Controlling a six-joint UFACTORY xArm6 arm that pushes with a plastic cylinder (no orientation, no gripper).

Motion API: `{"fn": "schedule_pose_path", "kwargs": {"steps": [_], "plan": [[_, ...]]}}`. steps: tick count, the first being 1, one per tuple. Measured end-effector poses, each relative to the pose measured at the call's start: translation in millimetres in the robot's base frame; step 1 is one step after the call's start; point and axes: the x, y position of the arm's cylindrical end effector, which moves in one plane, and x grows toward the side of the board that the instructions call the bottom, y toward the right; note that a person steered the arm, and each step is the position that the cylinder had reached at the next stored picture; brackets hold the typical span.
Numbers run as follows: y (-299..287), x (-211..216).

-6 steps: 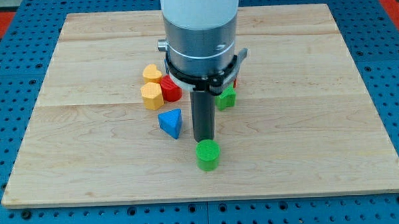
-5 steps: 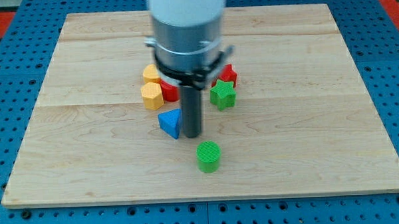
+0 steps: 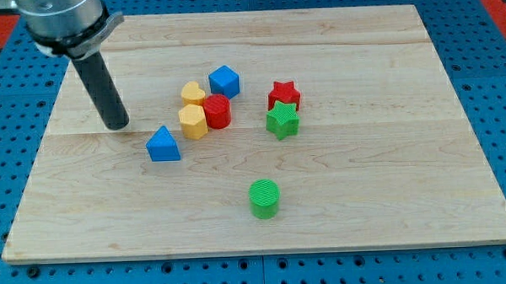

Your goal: Push the yellow hexagon towards the green circle

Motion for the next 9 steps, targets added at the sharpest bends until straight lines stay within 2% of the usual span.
{"fn": "schedule_pose_path", "kwargs": {"steps": [1, 2, 4, 7, 9], "plan": [[1.0, -30.3], [25.8, -53.3], [98.0, -51.5], [96.7, -11.7], [92.7, 50.8]]}}
